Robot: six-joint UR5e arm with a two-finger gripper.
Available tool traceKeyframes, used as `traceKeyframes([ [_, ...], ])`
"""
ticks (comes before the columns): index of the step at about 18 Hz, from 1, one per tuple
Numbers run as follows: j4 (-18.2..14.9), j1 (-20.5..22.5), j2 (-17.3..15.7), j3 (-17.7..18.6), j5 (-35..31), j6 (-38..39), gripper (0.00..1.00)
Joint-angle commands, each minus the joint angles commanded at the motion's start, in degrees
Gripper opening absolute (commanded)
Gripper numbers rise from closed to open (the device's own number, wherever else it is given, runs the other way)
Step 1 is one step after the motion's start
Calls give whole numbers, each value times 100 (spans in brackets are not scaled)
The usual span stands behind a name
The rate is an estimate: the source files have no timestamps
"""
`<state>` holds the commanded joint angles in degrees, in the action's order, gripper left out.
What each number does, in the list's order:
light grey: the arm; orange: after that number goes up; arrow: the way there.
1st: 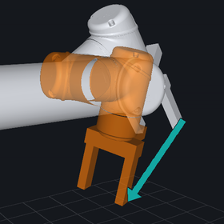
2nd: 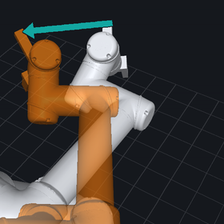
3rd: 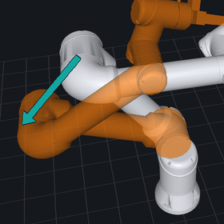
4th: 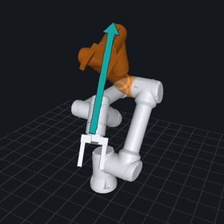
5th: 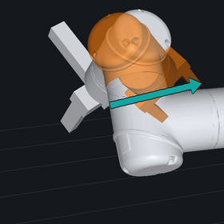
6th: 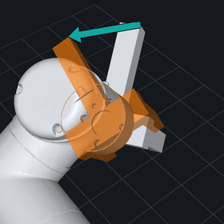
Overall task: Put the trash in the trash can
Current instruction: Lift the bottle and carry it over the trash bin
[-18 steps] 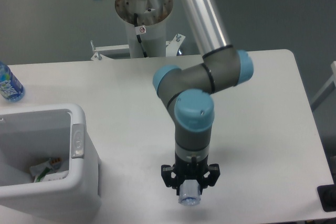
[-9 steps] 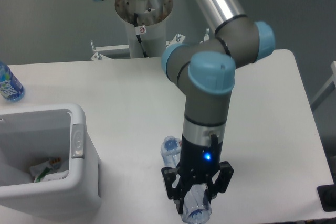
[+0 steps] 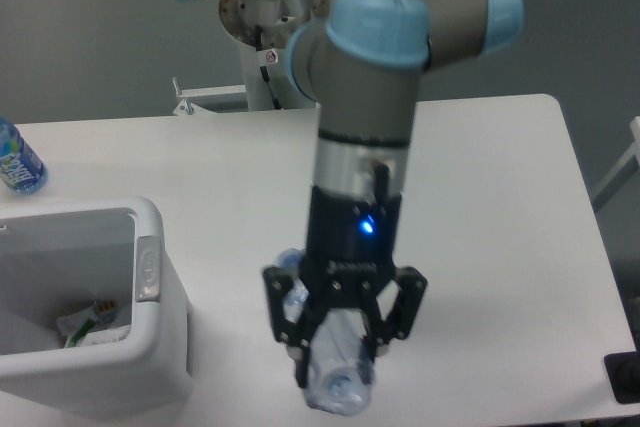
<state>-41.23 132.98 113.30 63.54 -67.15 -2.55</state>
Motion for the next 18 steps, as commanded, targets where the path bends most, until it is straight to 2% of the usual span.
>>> traceKeyframes([
  [4,281,-228,-150,0,0,-9,60],
  [8,299,-623,-194,35,-17,-35,60],
  [13,299,-1037,-106,70,-17,-141,60],
  [18,299,-1397,131,132,-18,-150,61],
])
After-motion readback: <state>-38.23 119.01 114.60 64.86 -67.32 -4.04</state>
